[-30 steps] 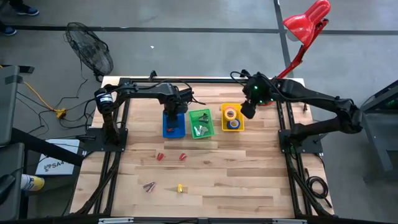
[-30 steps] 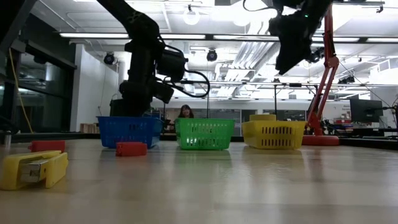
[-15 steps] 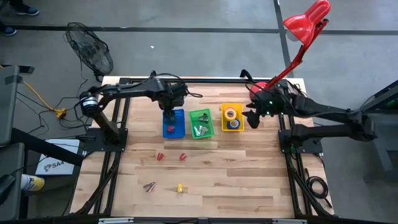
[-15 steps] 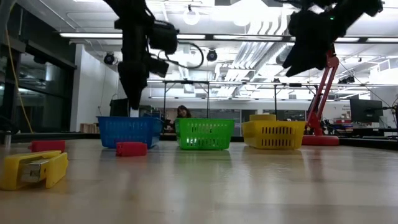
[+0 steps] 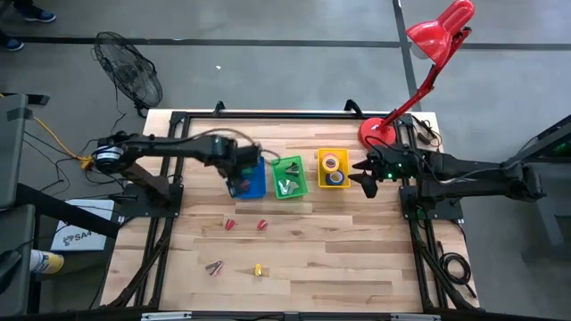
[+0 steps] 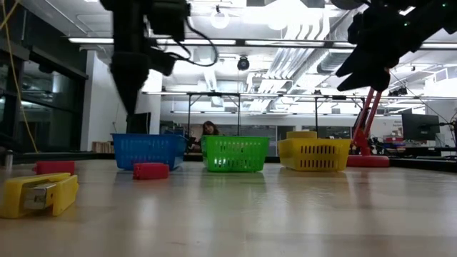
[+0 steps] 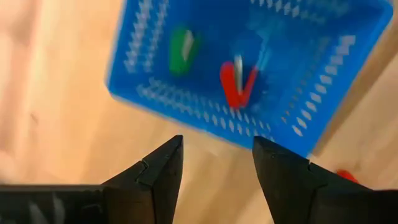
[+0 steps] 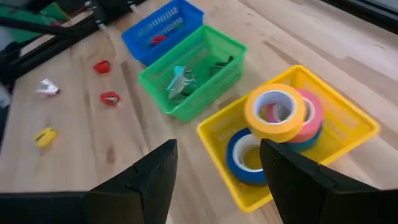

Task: Pick and place Stapler, Stapler remover, tape
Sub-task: Put the pink staple remover into the green bin

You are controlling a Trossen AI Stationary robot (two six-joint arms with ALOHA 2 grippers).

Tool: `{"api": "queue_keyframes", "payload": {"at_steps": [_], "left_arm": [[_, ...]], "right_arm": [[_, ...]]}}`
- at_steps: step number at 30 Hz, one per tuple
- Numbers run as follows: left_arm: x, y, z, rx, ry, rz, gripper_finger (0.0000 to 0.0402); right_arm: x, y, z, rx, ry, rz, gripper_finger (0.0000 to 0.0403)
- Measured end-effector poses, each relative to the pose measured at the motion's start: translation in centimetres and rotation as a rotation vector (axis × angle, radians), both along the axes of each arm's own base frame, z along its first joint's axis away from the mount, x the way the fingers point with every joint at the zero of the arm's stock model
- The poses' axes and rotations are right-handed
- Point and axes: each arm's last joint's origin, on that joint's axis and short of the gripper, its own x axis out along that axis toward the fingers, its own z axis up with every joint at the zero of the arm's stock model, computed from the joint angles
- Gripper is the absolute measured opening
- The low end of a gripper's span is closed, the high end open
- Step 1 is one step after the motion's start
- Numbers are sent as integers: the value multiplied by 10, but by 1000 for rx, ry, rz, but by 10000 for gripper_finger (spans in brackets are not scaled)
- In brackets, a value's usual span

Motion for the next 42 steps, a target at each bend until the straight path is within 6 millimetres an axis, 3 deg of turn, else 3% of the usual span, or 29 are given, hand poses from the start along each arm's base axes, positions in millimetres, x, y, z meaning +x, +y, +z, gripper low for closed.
{"api": "queue_keyframes", "payload": {"at_steps": [11,18,22,26,36,42], "left_arm": [[-44,-73,-15,-73,-69,276,188],[-52,-107,-21,-120,-107,395,188],[-55,-118,-23,-153,-100,434,188],[-60,-131,-23,-213,-68,407,188],[-74,-175,-21,-313,-82,154,190],[-83,-191,-21,-344,-82,112,235]], "right_arm": [[-3,21,4,-94,-14,66,220],[-2,33,-22,-41,-43,75,220],[-1,38,-25,-21,-84,81,220],[0,41,-23,-36,-101,80,220],[0,42,-24,-40,-98,91,220],[0,42,-24,-43,-96,99,220]]}}
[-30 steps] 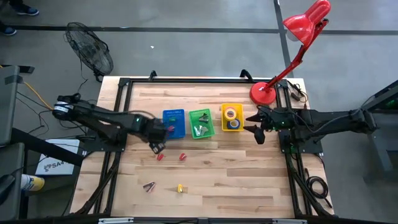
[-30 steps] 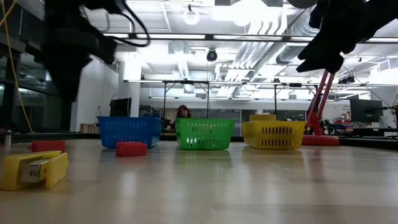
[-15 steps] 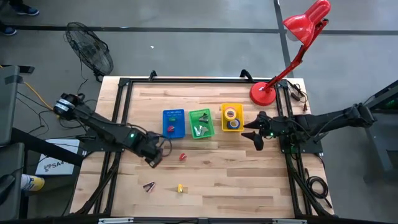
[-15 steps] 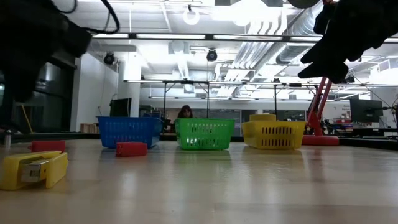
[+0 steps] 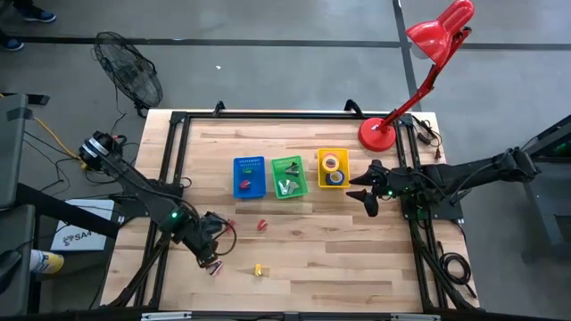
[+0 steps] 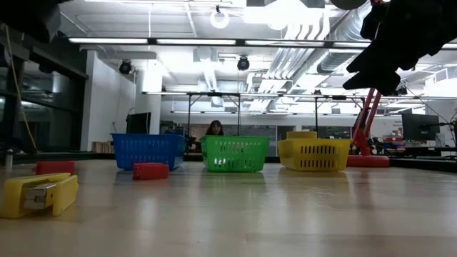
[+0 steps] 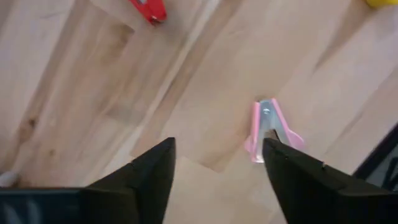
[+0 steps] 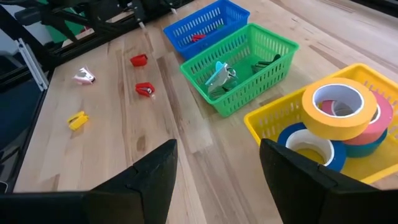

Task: Pick and place Stapler, Stapler remover, tape
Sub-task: Put the pink staple remover into the green bin

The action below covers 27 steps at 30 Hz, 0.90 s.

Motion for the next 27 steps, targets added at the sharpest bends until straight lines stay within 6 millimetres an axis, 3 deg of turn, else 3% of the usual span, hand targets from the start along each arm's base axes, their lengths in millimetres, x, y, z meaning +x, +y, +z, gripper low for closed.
{"api": "queue_keyframes", "payload": {"at_steps": [5,8,14,19,27], "left_arm": [[2,-8,-1,-38,-31,-10,297],[9,-15,-6,-83,-27,-19,313],[26,-30,-28,-147,14,25,309],[32,-36,-42,-171,76,108,307],[37,-44,-60,-181,173,100,307]], "right_arm": [[0,0,0,1,1,3,220],[0,0,0,2,1,3,220],[0,0,-1,2,7,5,220],[0,1,-1,10,15,22,220],[-1,1,-2,19,25,40,220]]}}
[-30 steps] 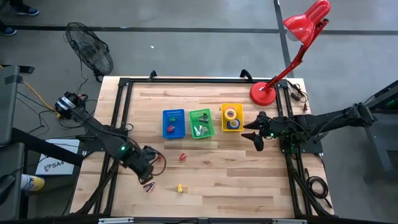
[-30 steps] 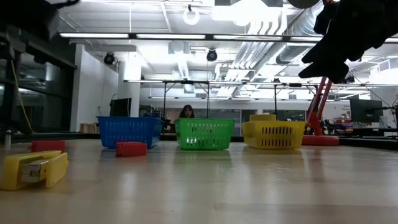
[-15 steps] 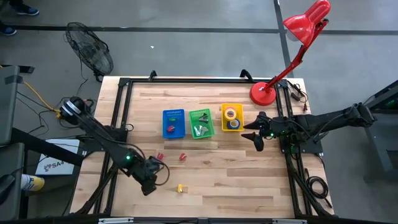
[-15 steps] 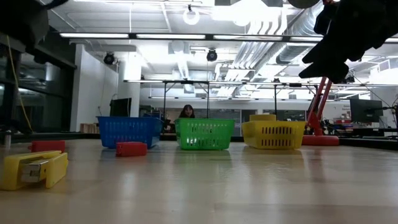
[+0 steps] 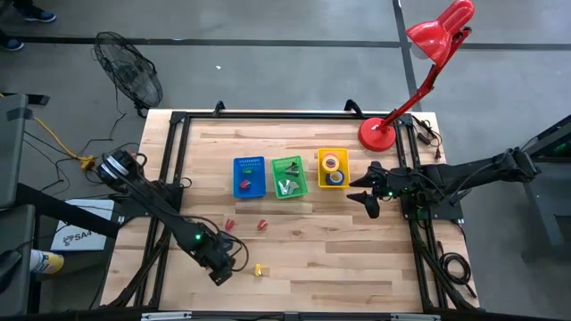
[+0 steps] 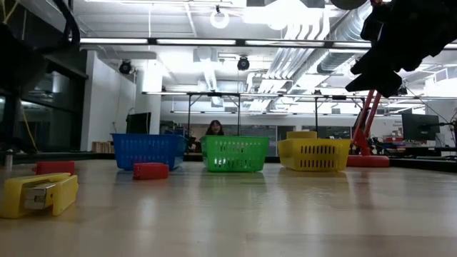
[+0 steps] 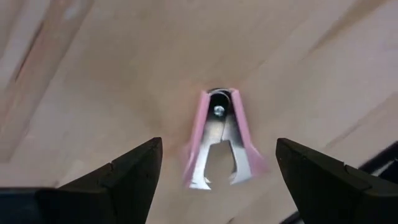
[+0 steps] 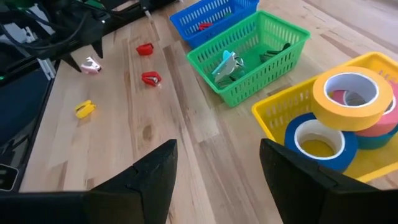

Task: Pick and place Stapler, Stapler remover, tape
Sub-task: Put the pink staple remover into the green bin

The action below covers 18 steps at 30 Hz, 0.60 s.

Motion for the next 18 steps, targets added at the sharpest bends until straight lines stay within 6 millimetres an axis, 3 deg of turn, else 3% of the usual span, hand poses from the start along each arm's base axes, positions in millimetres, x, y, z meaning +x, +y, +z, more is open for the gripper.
{"api": "queue_keyframes", "payload": {"at_steps": [14,18], "left_arm": [[4,-5,-16,-26,70,-14,305],[3,-5,-16,-37,94,-24,277]], "right_arm": [[0,1,-1,23,10,11,220],[0,1,-1,26,10,10,220]]}}
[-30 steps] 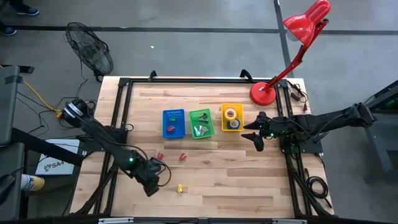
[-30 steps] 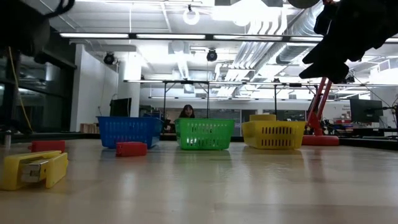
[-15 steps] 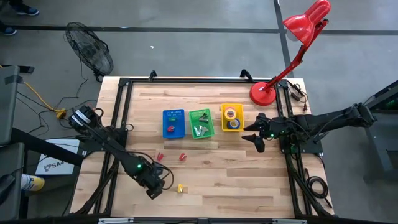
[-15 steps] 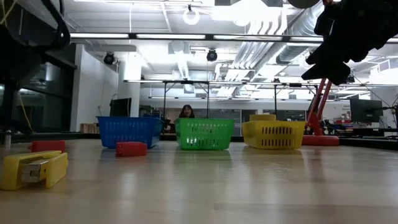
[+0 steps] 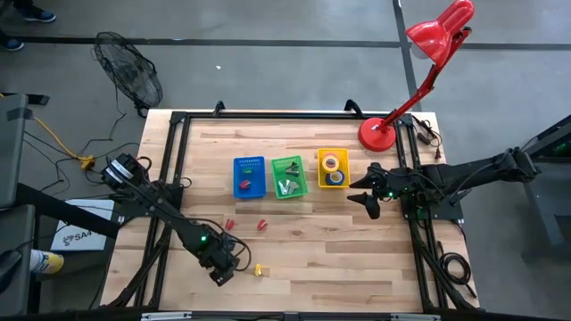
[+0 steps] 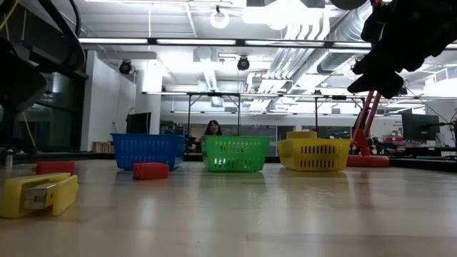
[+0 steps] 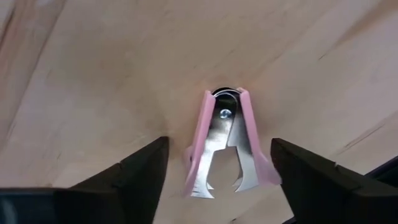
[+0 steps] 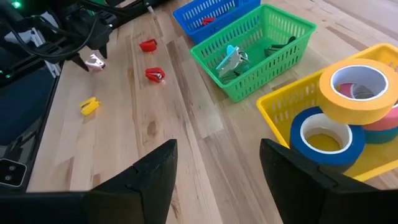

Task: Pick and place Stapler, Stapler remover, tape
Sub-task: Put the pink staple remover into the green bin

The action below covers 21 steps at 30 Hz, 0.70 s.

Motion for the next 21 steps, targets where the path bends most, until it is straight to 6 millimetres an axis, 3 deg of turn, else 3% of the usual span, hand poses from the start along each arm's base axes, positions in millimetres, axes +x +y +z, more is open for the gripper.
{"api": "queue_keyframes", "payload": {"at_steps": [15,21], "left_arm": [[1,-1,1,11,-15,-29,103],[13,-3,16,136,-218,5,87]], "right_arm": [[0,0,0,-1,2,0,220],[0,0,0,2,2,3,220]]}}
